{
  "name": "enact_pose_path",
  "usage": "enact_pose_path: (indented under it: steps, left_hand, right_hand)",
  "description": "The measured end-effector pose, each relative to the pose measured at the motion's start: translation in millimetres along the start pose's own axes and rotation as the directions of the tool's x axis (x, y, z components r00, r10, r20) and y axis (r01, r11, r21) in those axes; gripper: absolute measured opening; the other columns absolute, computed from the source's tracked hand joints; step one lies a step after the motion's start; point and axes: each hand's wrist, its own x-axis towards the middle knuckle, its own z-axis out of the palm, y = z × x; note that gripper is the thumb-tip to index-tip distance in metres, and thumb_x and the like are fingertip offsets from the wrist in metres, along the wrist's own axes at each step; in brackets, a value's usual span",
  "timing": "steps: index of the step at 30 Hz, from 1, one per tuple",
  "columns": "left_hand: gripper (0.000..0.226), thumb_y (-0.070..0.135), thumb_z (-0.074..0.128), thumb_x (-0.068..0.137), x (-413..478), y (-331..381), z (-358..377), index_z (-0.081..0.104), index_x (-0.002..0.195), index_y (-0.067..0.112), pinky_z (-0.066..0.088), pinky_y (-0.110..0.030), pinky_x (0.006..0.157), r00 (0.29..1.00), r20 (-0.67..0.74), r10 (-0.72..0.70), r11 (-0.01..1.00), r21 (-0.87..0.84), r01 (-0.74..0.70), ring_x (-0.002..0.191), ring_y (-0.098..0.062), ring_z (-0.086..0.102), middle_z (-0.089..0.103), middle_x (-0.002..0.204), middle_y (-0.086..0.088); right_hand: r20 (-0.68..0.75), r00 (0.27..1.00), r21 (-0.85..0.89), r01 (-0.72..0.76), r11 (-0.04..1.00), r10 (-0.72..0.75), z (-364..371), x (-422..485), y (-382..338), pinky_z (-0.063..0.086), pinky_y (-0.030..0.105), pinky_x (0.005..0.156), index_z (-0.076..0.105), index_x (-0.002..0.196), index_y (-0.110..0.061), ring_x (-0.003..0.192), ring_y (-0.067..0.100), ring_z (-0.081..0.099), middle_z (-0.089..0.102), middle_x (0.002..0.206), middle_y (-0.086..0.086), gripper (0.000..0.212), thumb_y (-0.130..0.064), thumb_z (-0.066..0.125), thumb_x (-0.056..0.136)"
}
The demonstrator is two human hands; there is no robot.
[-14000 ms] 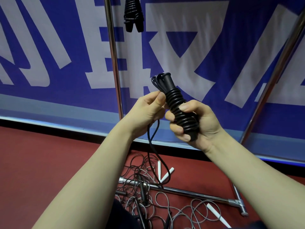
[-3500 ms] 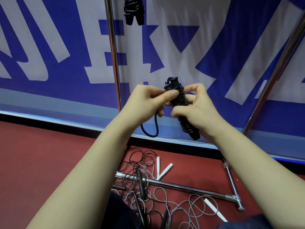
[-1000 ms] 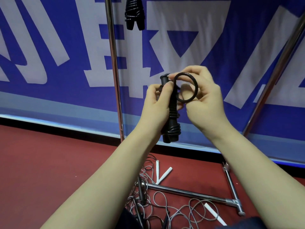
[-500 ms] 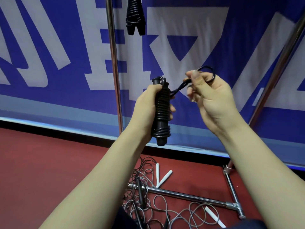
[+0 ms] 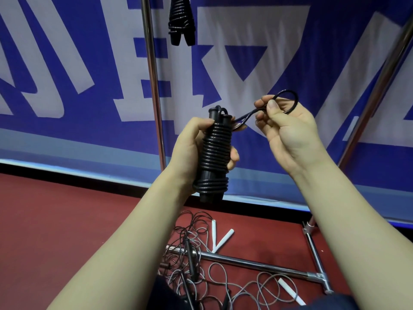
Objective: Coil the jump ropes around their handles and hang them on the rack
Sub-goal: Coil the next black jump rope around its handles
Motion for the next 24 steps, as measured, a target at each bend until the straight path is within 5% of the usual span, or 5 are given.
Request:
enact_pose_path:
  steps: [4, 9, 18, 22, 24]
  left_hand:
    - [0.038, 0.028, 0.033, 0.093, 5, 2, -6, 0.065, 0.096, 0.008, 0.038, -0.024, 0.046, 0.995, -0.095, 0.039, 0.998, -0.054, -0.045, 0.048, -0.023, 0.05, 0.068, 0.094, -0.017]
    - [0.035, 0.035, 0.045, 0.093, 12, -3, -13, 0.068, 0.087, 0.009, 0.04, -0.03, 0.052, 0.983, -0.183, 0.02, 0.998, 0.066, -0.008, 0.051, -0.025, 0.051, 0.059, 0.065, -0.013]
    - [0.014, 0.025, 0.057, 0.099, 5, -6, 10, 0.065, 0.11, 0.024, 0.06, -0.043, 0.066, 0.944, -0.179, 0.279, 0.921, 0.329, -0.21, 0.072, -0.017, 0.063, 0.063, 0.095, -0.01]
    - [0.023, 0.034, 0.047, 0.102, 1, -5, 10, 0.051, 0.125, 0.031, 0.052, -0.029, 0.076, 0.884, -0.03, 0.467, 0.589, 0.756, -0.285, 0.085, -0.002, 0.059, 0.054, 0.109, 0.01]
    - [0.045, 0.045, 0.04, 0.099, -3, -4, 11, 0.033, 0.141, 0.031, 0.053, -0.038, 0.077, 0.909, -0.005, 0.417, 0.444, 0.874, -0.199, 0.09, -0.009, 0.058, 0.042, 0.128, 0.01]
  right_hand:
    - [0.151, 0.988, 0.059, 0.009, 0.998, -0.018, 10, -8, -9, 0.049, 0.022, 0.072, 0.063, 0.093, -0.006, 0.068, 0.011, 0.058, 0.069, 0.08, 0.004, 0.009, -0.001, 0.056, 0.094]
    - [0.414, 0.908, -0.22, 0.176, 0.959, -0.072, 25, -26, -17, 0.052, 0.023, 0.073, 0.07, 0.096, -0.01, 0.077, 0.015, 0.067, 0.073, 0.085, 0.001, 0.023, -0.003, 0.073, 0.074]
    - [0.315, 0.945, -0.212, 0.163, 0.964, -0.091, 25, -26, -14, 0.049, 0.015, 0.079, 0.069, 0.096, -0.01, 0.087, 0.008, 0.07, 0.076, 0.087, -0.001, 0.018, -0.014, 0.066, 0.079]
    - [0.312, 0.945, -0.236, 0.176, 0.956, -0.096, 26, -26, -17, 0.047, 0.014, 0.069, 0.073, 0.09, -0.014, 0.075, 0.007, 0.066, 0.076, 0.082, -0.001, 0.013, -0.017, 0.068, 0.078]
    - [0.304, 0.949, -0.255, 0.167, 0.952, -0.084, 26, -26, -16, 0.045, 0.02, 0.064, 0.074, 0.087, -0.016, 0.067, 0.009, 0.059, 0.075, 0.08, 0.001, 0.008, -0.014, 0.069, 0.081]
